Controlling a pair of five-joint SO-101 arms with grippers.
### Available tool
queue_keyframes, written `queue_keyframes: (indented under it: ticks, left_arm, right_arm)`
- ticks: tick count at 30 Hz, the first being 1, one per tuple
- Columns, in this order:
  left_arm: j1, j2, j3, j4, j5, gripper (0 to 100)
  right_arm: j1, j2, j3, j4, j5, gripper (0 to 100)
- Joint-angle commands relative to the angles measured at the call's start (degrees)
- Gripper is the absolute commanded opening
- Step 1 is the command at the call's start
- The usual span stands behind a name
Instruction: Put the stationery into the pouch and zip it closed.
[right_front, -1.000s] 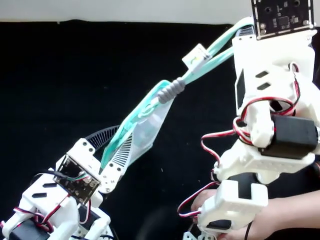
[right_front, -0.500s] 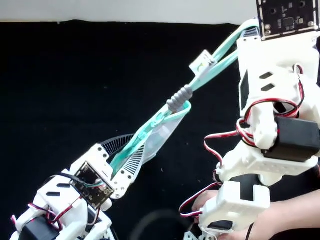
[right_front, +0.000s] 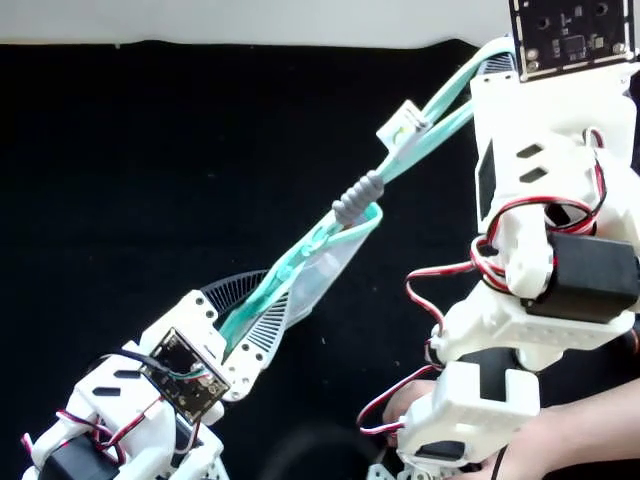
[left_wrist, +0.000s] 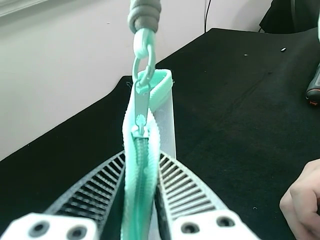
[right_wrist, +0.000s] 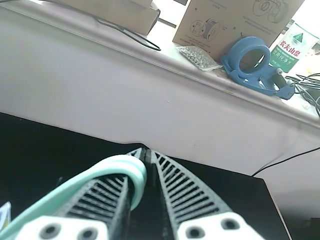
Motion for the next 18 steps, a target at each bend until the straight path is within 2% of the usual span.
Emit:
queue_keyframes:
  ticks: [1,14,18]
  left_arm:
    - [0.1,0.1,2.1,0.0,0.0,1]
    - [-0.1,0.1,-1.9,0.5,0.0,1]
    - [0.0,0.1,-6.6,5.4,0.0,1]
  right_arm:
    - [-0.2,-1.3,-0.3,0.7,0.6,0.7]
    - [0.2,-1.0,-0.1,0.7,0.6,0.7]
    - [3.5,1.6,0.0,0.4,0.9,0.7]
